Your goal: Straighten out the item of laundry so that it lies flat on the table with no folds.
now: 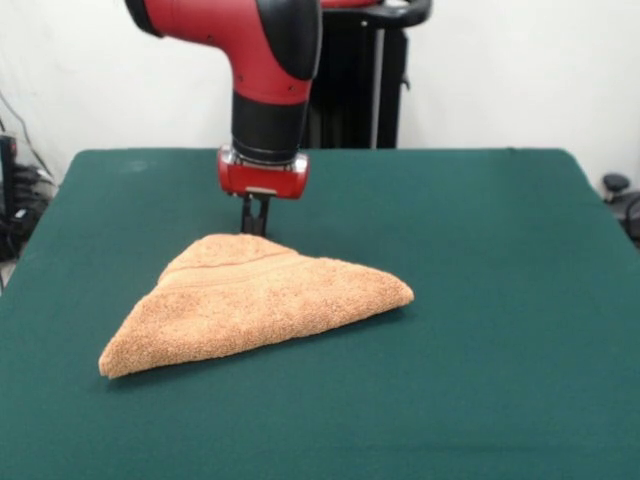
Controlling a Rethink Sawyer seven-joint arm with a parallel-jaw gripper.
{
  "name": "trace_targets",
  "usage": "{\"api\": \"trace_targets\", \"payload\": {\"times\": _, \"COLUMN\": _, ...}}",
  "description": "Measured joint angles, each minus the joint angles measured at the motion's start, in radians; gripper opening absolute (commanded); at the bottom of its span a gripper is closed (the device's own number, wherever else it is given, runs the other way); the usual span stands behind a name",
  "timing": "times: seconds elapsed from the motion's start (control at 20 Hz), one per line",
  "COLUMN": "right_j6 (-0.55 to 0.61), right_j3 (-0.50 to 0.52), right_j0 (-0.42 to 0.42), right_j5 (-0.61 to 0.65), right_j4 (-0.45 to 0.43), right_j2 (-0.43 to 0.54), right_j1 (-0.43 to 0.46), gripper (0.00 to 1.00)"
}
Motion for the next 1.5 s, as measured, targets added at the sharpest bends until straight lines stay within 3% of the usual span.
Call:
{"api": "trace_targets", "payload": {"times": 0.9, "right_j6": 0.000, "right_j3": -0.013, "right_j0": 0.003, "right_j5": -0.010, "right_j4": -0.021, "right_j2": -0.001, "right_j1": 0.009, "gripper": 0.00}}
{"api": "trace_targets", "payload": {"times": 1.5, "right_j6": 0.000, "right_j3": -0.054, "right_j0": 0.016, "right_j5": 0.082, "right_j4": -0.022, "right_j2": 0.000, "right_j1": 0.011, "gripper": 0.00}}
